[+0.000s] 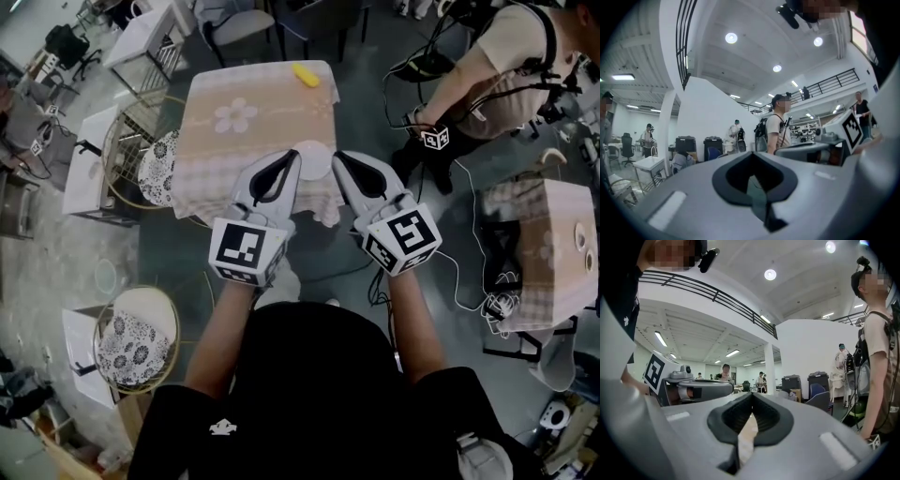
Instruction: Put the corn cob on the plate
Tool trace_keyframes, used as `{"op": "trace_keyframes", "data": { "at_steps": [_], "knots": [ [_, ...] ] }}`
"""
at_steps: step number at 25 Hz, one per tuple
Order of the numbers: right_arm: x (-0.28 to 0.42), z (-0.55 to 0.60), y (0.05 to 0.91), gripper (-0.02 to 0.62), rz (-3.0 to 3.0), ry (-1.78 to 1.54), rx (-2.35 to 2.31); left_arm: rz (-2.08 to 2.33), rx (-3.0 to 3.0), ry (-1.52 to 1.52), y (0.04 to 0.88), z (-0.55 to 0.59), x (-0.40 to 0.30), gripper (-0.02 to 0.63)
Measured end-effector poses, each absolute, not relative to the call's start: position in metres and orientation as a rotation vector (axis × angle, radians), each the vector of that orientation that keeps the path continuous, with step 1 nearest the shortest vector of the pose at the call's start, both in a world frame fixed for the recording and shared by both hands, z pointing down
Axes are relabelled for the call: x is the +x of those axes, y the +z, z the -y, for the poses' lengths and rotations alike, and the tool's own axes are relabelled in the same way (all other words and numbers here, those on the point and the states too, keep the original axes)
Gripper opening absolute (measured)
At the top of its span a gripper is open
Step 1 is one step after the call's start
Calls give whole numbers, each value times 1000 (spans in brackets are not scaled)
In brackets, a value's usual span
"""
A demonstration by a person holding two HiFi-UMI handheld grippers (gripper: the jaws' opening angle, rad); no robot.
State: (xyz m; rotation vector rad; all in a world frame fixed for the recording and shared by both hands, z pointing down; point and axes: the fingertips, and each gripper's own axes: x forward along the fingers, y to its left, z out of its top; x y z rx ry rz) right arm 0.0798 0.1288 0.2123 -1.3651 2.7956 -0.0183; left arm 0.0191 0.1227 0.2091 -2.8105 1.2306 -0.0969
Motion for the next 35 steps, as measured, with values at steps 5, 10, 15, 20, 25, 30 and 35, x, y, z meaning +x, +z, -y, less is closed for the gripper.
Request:
{"op": "trace_keyframes", "data": {
  "at_steps": [5, 10, 15, 20, 25, 30, 35],
  "knots": [
    [66, -90, 214, 0, -2798, -21, -1379, -1215, -2817, -78, 208, -86, 5, 8],
    [52, -53, 212, 0, -2802, -20, -1400, -1215, -2820, -72, 207, -49, -11, 8],
    [33, -23, 210, 0, -2806, -21, -1417, -1181, -2801, -101, 203, -22, -27, 8],
    [20, 2, 212, 0, -2802, -33, -1446, -1160, -2832, -84, 204, 4, -40, 8],
    [6, 22, 218, 0, -2810, -48, -1469, -1135, -2853, -73, 210, 26, -54, 9],
    [-8, 36, 223, 0, -2819, -51, -1508, -1120, -2878, -45, 214, 41, -69, 8],
    [-21, 43, 225, 0, -2835, -49, -1524, -1140, -2897, -24, 218, 49, -85, 8]
  ]
}}
